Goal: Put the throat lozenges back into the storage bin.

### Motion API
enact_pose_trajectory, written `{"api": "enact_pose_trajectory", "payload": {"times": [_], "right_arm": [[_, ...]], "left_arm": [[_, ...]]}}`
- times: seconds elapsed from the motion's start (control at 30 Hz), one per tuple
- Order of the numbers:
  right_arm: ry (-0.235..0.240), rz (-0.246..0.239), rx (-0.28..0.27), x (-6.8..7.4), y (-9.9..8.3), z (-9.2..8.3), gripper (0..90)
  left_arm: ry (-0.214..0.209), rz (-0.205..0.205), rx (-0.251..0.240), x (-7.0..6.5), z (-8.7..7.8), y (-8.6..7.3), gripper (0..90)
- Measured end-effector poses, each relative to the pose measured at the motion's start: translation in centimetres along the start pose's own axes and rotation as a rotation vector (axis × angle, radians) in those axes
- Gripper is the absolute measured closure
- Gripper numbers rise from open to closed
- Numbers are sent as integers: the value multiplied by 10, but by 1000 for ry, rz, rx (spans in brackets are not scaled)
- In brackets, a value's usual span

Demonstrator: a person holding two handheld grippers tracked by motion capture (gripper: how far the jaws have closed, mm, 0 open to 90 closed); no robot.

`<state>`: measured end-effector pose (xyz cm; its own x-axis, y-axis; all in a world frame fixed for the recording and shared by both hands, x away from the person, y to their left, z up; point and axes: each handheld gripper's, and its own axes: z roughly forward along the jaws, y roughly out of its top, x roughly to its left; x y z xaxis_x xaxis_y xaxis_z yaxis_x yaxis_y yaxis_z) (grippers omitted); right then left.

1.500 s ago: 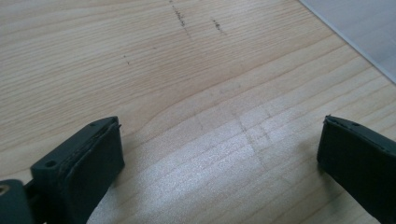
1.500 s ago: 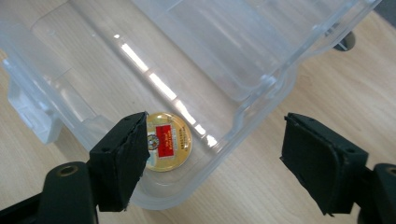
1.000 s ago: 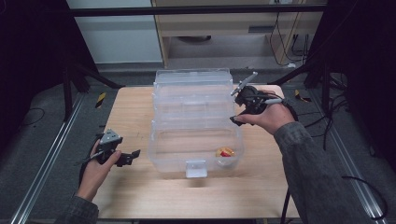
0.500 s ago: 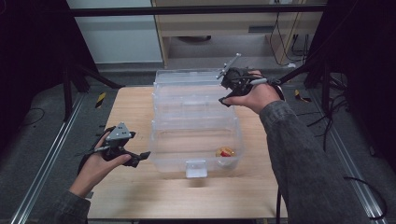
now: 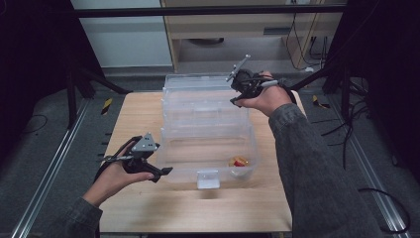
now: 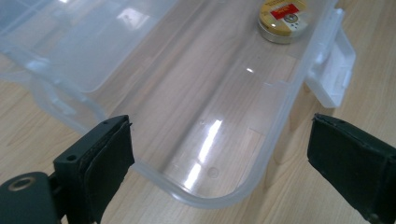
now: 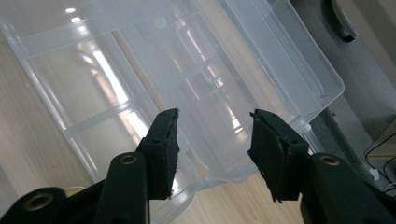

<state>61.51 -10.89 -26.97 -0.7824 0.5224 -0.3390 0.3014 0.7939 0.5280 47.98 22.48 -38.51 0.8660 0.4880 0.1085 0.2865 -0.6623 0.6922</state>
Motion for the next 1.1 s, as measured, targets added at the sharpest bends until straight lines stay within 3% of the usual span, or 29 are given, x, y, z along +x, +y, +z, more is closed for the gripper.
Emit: {"api": "enact_pose_trajectory", "payload": {"times": [0.2,0.33,0.77,1.1], "right_arm": [[-7,2,7,-3,0,5,545],[-7,-6,0,-4,0,6,538],[20,-60,37,4,1,24,405],[47,-76,70,4,-2,44,498]], "left_arm": [[-32,42,28,-10,7,2,85],[-49,56,21,-15,9,4,110],[-91,80,80,-21,24,4,222],[-118,105,105,-20,35,6,292]]}}
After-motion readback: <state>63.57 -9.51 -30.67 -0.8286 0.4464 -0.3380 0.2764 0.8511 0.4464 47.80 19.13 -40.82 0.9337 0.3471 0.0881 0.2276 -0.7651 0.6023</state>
